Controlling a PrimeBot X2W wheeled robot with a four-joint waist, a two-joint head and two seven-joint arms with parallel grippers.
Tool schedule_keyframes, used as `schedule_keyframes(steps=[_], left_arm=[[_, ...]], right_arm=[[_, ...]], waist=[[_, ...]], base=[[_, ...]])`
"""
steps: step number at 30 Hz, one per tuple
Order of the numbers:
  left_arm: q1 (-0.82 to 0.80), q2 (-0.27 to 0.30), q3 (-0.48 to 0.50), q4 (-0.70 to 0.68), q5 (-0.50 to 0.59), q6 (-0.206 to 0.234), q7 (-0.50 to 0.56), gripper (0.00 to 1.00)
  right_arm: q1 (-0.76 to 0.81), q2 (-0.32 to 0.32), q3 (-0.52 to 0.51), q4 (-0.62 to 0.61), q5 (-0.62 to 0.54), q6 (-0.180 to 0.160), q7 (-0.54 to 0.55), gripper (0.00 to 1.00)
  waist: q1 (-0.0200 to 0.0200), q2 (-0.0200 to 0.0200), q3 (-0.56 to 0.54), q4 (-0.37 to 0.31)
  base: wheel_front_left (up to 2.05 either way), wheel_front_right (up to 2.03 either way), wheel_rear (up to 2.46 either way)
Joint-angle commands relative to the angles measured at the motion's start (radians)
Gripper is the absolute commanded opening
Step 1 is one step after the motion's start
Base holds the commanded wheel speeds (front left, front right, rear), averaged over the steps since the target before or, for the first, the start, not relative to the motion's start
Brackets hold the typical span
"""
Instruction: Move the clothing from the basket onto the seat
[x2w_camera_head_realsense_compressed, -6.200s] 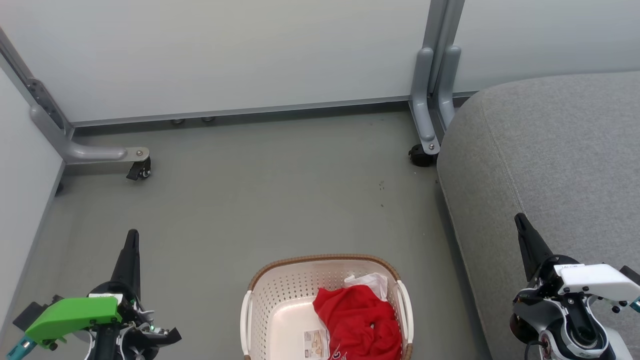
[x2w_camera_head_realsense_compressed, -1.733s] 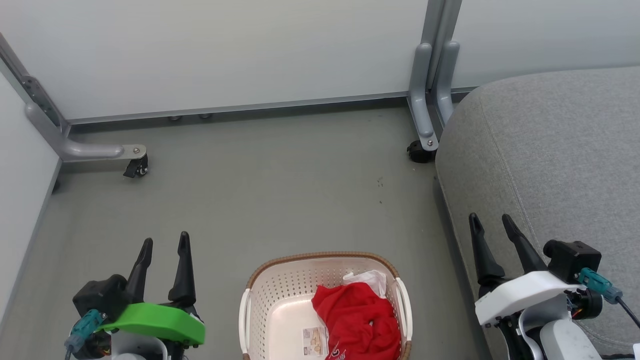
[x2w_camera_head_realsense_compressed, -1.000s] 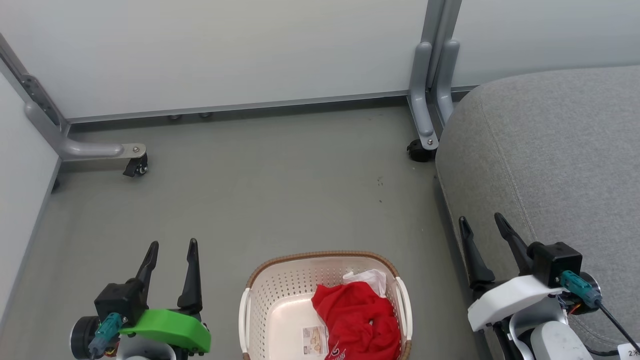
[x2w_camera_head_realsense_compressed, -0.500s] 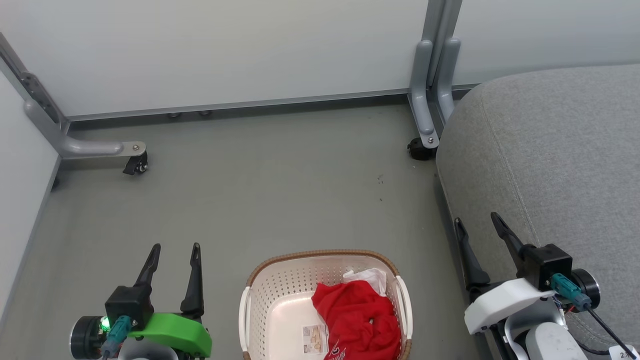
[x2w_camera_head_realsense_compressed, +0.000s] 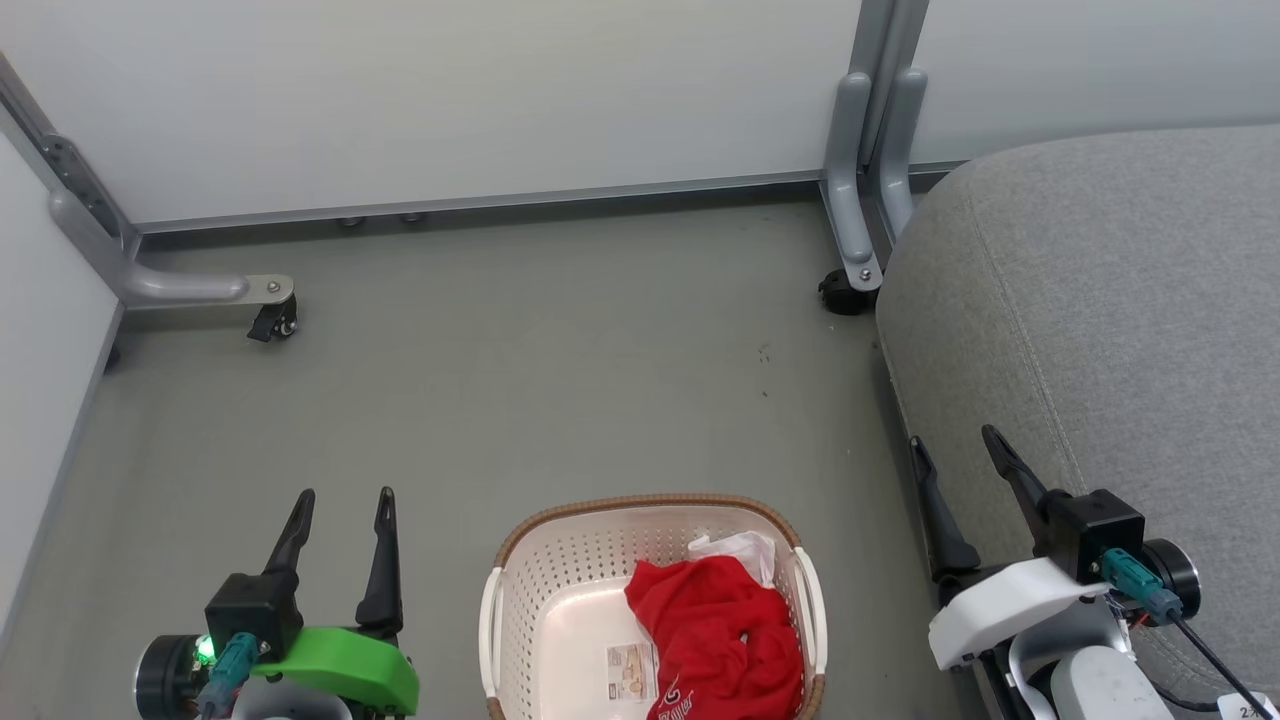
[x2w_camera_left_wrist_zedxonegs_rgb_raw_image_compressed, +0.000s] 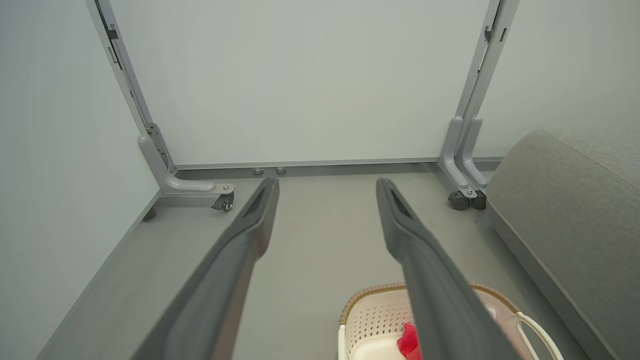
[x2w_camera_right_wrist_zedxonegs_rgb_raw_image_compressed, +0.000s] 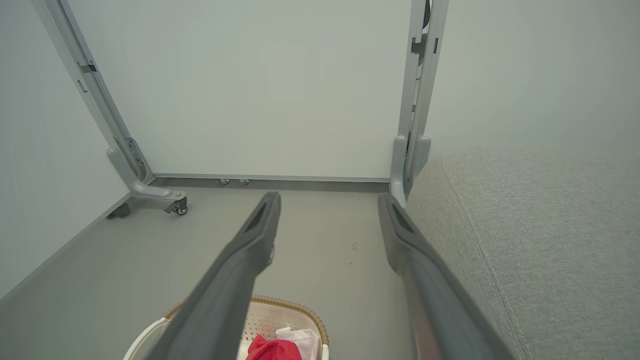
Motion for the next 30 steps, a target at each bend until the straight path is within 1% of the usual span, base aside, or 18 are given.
schedule_keyframes(steps=[1,7,13,19,25,30], left_arm=[[-0.005,0.001,0.005,0.002,0.0,-0.001,-0.004,1.0],[-0.016,0.0,-0.001,-0.007,0.005,0.003,-0.003,1.0],[-0.07,0.0,-0.072,0.006,0.01,0.005,-0.003,1.0],[-0.167,0.0,-0.205,0.069,-0.012,0.015,-0.002,1.0],[-0.279,0.001,-0.366,0.177,-0.042,0.023,-0.002,1.0],[-0.376,0.002,-0.519,0.273,-0.071,0.023,-0.002,1.0]], right_arm=[[-0.002,-0.002,-0.002,0.0,0.005,0.0,-0.007,1.0],[-0.01,-0.002,-0.004,-0.008,0.002,0.0,-0.005,1.0],[-0.04,-0.003,-0.011,-0.034,0.009,0.0,-0.002,1.0],[-0.09,-0.004,-0.016,-0.064,0.01,0.0,-0.008,1.0],[-0.146,-0.004,-0.022,-0.093,0.012,0.0,-0.017,1.0],[-0.193,-0.003,-0.029,-0.114,0.021,0.0,-0.027,1.0]], waist=[[0.0,0.0,0.002,-0.001],[0.0,0.0,0.013,-0.003],[0.0,0.0,0.064,-0.012],[0.0,0.0,0.16,-0.04],[0.0,0.0,0.275,-0.075],[0.0,0.0,0.382,-0.1]], base=[[0.0,0.0,0.0],[0.0,0.0,0.0],[0.0,0.0,0.0],[0.0,0.0,0.0],[0.0,0.0,0.0],[0.0,0.0,0.0]])
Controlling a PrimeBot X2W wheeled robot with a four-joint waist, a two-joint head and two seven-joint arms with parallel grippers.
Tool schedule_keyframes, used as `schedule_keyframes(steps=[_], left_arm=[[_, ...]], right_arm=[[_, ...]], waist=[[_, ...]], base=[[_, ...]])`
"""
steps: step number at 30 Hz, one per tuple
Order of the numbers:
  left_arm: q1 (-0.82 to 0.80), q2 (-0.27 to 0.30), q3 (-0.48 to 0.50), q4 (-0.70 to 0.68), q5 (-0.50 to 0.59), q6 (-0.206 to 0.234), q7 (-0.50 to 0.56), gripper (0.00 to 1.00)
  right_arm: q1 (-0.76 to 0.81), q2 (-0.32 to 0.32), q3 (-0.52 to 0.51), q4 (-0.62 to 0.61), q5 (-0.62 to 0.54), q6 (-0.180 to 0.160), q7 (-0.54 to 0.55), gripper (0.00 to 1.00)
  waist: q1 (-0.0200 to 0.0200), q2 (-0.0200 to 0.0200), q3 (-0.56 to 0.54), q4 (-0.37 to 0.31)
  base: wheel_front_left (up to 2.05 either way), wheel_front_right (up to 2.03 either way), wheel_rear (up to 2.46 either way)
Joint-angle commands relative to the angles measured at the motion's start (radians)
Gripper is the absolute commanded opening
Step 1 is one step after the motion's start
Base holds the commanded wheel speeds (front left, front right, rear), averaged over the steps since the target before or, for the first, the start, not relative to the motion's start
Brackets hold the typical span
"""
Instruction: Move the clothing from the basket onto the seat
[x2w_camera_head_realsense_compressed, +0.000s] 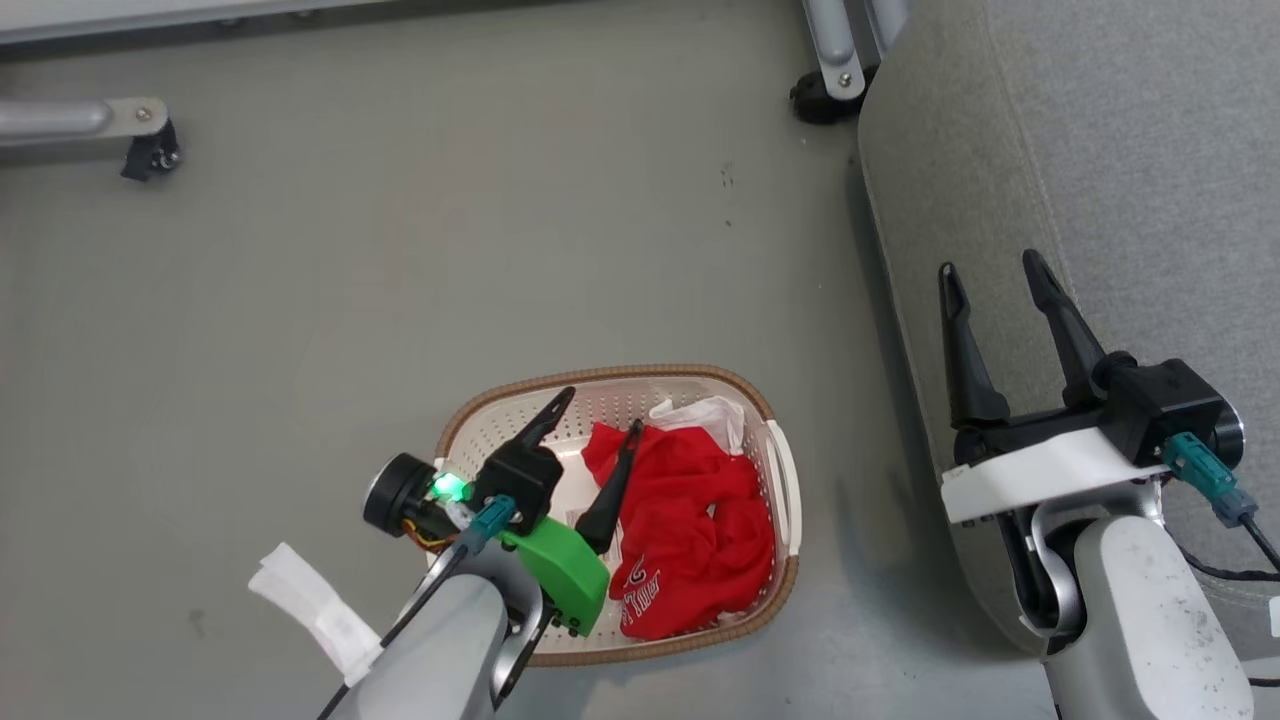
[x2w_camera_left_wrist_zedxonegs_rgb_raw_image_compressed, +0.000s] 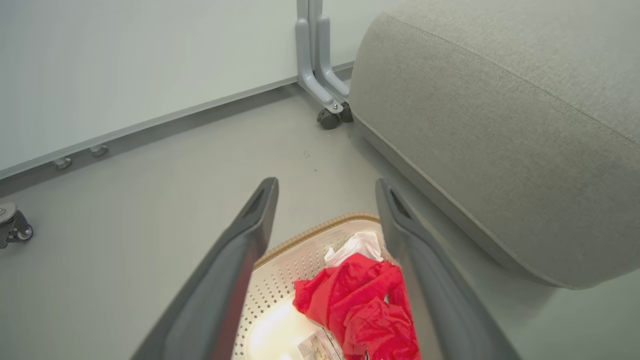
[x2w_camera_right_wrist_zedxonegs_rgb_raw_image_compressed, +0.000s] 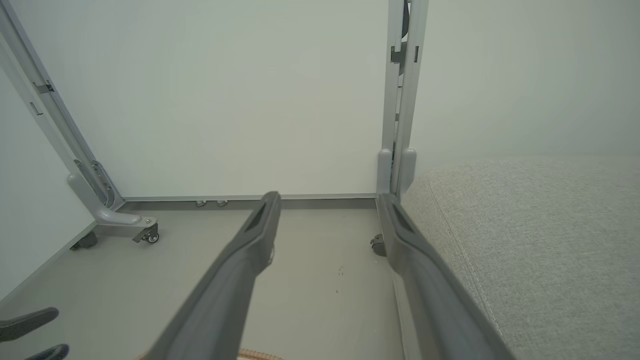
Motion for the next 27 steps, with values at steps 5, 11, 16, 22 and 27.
schedule_keyframes(steps=[5,11,16,22,27], left_arm=[[-0.102,0.006,-0.146,0.084,-0.048,0.001,0.001,1.0],[-0.186,0.006,-0.28,0.175,-0.112,0.011,0.018,1.0],[-0.26,0.006,-0.341,0.246,-0.171,0.04,0.052,1.0],[-0.337,0.006,-0.361,0.338,-0.239,0.056,0.08,1.0],[-0.368,0.006,-0.38,0.415,-0.284,0.042,0.1,1.0]], right_arm=[[-0.058,-0.003,-0.005,-0.018,0.009,0.0,-0.017,1.0],[-0.1,-0.001,-0.002,-0.034,0.013,0.0,-0.034,1.0],[-0.132,0.0,-0.001,-0.057,0.014,0.0,-0.048,1.0],[-0.164,0.002,0.016,-0.073,0.023,0.0,-0.058,1.0],[-0.183,0.002,0.03,-0.07,0.038,0.0,-0.066,1.0]], waist=[[-0.0001,0.0,0.203,-0.062],[-0.0001,0.0,0.316,-0.085],[-0.0001,0.0,0.419,-0.105],[-0.0001,0.0,0.523,-0.131],[-0.0001,0.0,0.573,-0.151]], base=[[0.0,0.0,0.0],[0.0,0.0,0.0],[0.0,0.0,0.0],[0.0,0.0,0.0],[0.0,0.0,0.0]])
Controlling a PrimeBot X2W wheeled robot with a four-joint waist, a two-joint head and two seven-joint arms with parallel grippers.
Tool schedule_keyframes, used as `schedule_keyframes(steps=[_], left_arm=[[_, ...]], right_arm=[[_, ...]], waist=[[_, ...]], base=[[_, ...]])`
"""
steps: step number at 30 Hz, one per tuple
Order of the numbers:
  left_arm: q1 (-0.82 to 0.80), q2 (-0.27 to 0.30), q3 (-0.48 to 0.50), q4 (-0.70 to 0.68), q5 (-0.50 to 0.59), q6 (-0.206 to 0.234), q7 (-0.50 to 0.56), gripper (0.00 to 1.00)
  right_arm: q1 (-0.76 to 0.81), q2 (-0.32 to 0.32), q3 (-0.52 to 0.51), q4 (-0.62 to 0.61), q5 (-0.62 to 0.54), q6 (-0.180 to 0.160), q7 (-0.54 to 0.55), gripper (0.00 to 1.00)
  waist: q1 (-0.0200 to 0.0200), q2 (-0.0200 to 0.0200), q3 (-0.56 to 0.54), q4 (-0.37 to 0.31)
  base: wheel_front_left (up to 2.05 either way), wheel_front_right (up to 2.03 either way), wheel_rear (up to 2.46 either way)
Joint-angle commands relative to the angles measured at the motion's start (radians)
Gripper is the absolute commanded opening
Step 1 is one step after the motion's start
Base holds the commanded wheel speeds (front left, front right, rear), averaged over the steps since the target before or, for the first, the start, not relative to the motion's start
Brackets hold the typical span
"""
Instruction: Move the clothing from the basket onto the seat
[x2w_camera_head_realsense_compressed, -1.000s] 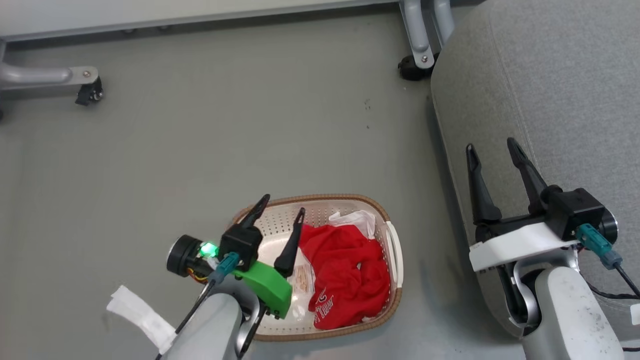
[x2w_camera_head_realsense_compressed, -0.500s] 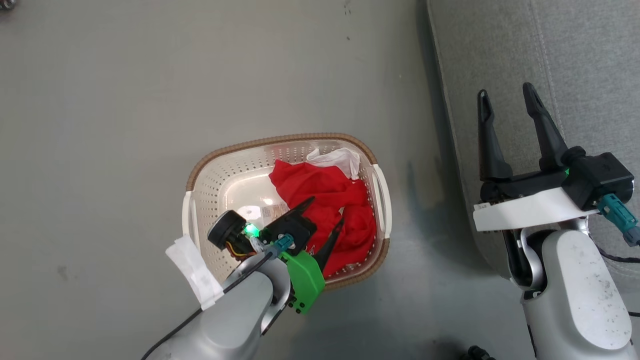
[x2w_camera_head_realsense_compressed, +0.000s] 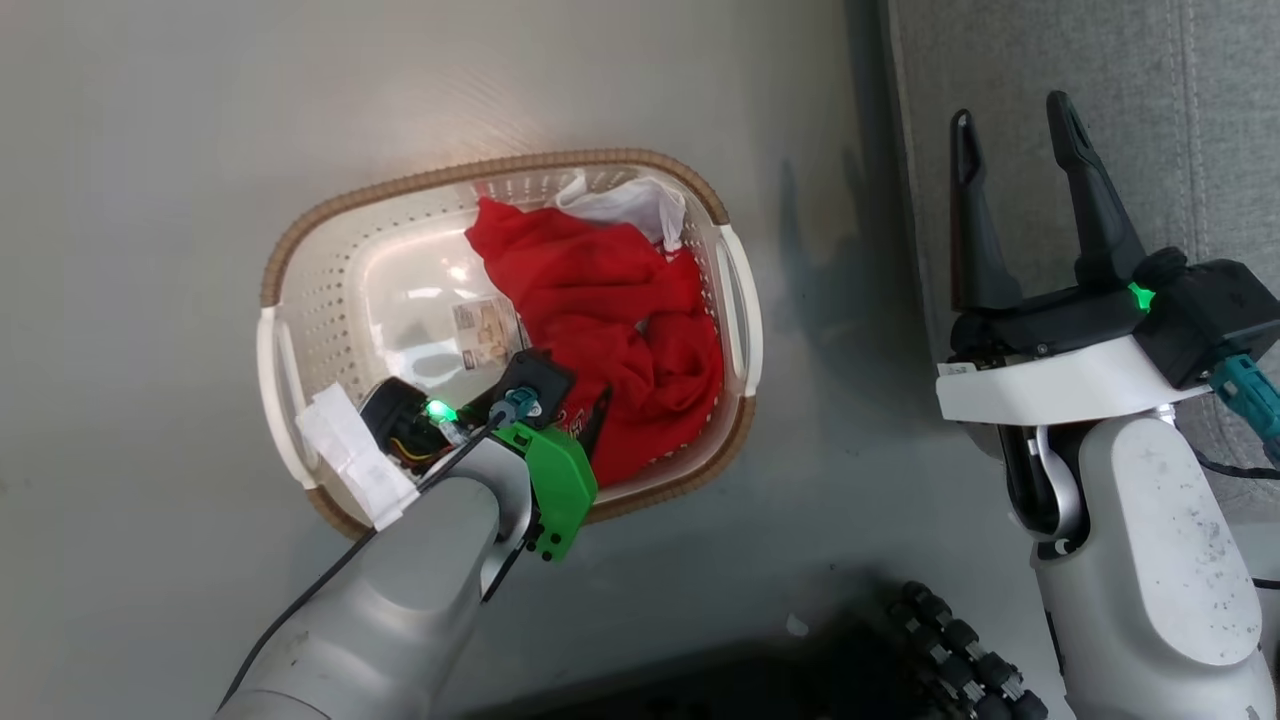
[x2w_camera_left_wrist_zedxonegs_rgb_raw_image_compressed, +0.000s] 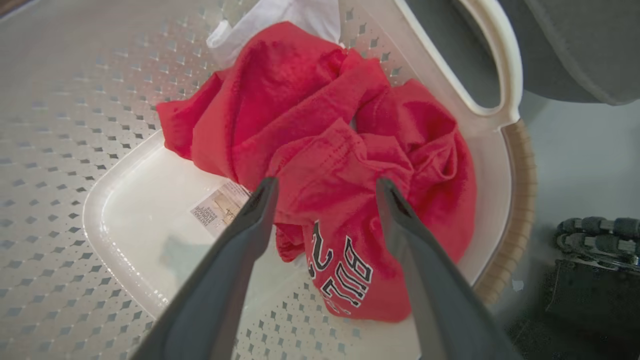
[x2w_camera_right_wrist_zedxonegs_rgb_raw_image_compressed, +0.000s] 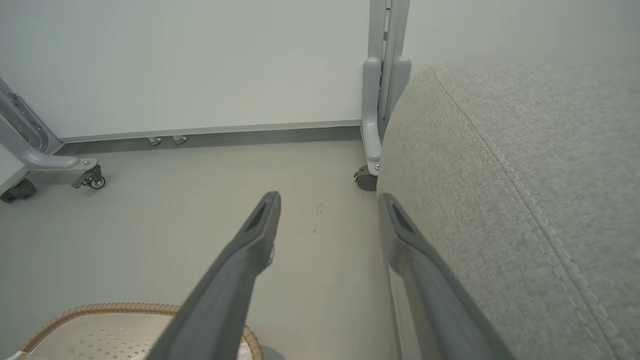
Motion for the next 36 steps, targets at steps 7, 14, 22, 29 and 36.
schedule_keyframes(steps=[7,14,22,29,36], left_arm=[[-0.055,0.006,-0.015,0.062,-0.067,-0.019,0.027,1.0],[-0.097,0.007,-0.022,0.113,-0.118,0.004,0.079,1.0],[-0.153,0.006,-0.024,0.193,-0.141,0.02,0.114,1.0],[-0.199,0.008,-0.013,0.234,-0.161,0.019,0.115,1.0],[-0.224,0.017,-0.006,0.253,-0.177,0.012,0.119,0.0]], right_arm=[[-0.037,0.0,0.008,0.001,0.024,0.0,-0.012,1.0],[-0.05,0.0,0.03,-0.007,0.038,0.0,-0.013,1.0],[-0.057,0.0,0.051,-0.023,0.063,0.0,-0.013,1.0],[-0.058,0.0,0.063,-0.03,0.086,0.0,-0.013,1.0],[-0.061,-0.003,0.067,-0.037,0.102,-0.001,-0.013,1.0]], waist=[[-0.0003,0.0,0.117,-0.056],[-0.0003,0.0,0.165,-0.074],[-0.0003,0.0,0.218,-0.103],[-0.0003,0.0,0.247,-0.128],[-0.0003,0.0,0.255,-0.148]], base=[[0.0,0.0,0.0],[0.0,0.0,0.0],[0.0,0.0,0.0],[0.0,0.0,0.0],[0.0,0.0,0.0]])
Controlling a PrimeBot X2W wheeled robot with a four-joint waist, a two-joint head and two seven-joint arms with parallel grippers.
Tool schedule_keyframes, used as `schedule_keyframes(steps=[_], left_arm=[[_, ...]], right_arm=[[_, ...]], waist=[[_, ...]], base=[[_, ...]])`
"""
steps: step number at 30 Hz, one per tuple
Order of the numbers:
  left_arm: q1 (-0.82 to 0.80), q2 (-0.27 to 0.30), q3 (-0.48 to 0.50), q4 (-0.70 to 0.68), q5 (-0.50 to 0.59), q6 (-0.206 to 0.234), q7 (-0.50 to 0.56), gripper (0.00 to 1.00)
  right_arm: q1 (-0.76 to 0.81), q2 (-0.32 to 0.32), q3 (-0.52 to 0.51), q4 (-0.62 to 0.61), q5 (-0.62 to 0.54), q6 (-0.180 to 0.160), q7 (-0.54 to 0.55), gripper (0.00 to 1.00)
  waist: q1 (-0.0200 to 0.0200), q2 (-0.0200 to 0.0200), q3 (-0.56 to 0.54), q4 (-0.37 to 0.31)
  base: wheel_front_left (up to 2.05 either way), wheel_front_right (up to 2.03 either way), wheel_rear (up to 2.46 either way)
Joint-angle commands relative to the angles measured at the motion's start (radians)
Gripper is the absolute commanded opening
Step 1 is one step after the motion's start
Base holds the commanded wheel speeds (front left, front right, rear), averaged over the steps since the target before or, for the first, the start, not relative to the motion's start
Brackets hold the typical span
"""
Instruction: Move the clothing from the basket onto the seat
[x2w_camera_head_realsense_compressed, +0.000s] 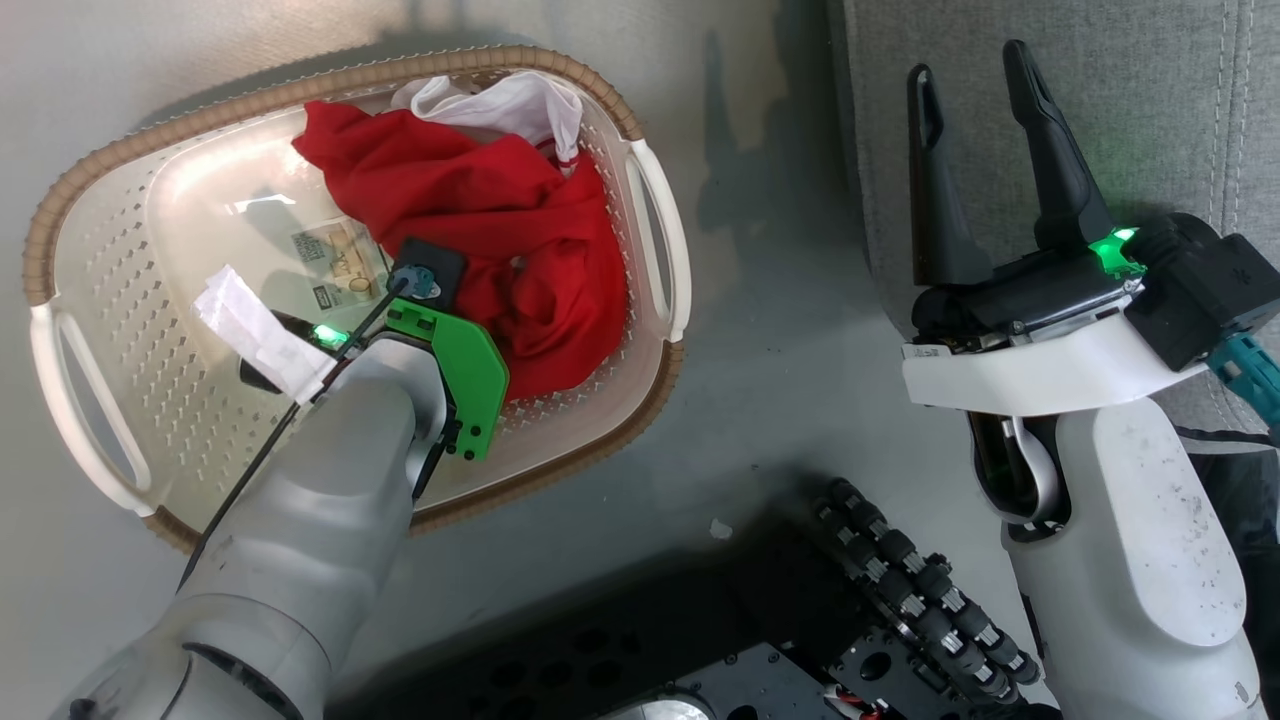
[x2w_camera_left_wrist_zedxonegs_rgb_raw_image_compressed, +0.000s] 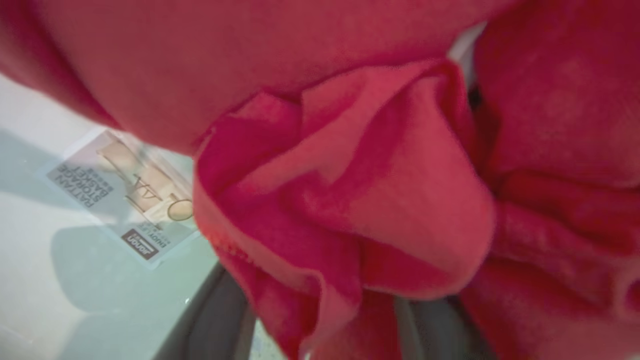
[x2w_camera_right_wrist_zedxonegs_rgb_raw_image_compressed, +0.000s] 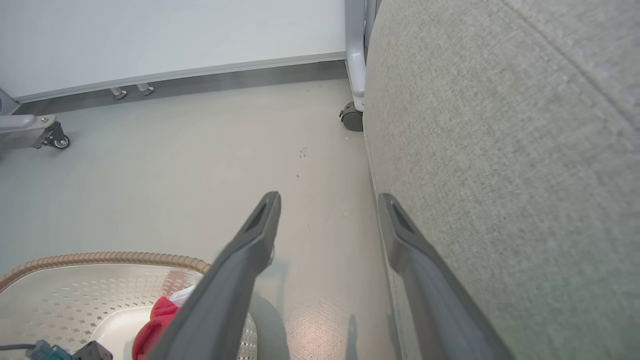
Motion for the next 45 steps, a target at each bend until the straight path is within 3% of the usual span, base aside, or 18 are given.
schedule_keyframes(steps=[1,12,19,26,45], left_arm=[[-0.023,0.013,-0.004,0.006,-0.003,-0.004,0.001,0.0],[-0.015,0.021,-0.025,0.012,0.014,-0.009,-0.098,0.0],[0.03,0.019,-0.04,-0.001,0.024,-0.028,-0.194,0.0],[0.085,0.017,-0.042,-0.061,0.033,-0.039,-0.224,0.0],[0.345,0.084,0.131,-0.525,0.116,0.021,-0.223,0.0]], right_arm=[[-0.008,-0.007,-0.012,-0.001,0.008,-0.002,-0.003,1.0],[0.005,-0.005,-0.022,-0.013,-0.012,-0.002,-0.003,1.0],[0.028,-0.006,-0.031,0.003,-0.058,-0.002,-0.003,1.0],[0.061,-0.006,-0.035,0.027,-0.099,-0.002,-0.003,1.0],[0.19,-0.021,-0.077,0.064,-0.142,-0.002,0.039,1.0]], waist=[[-0.0001,0.0,0.001,-0.005],[-0.0001,0.0,-0.052,0.012],[-0.0001,0.0,-0.154,0.055],[-0.0001,0.0,-0.272,0.102],[-0.0001,0.0,-0.593,0.211]], base=[[0.0,0.0,0.0],[0.0,0.0,0.0],[0.0,0.0,0.0],[0.0,0.0,0.0],[0.0,0.0,0.0]])
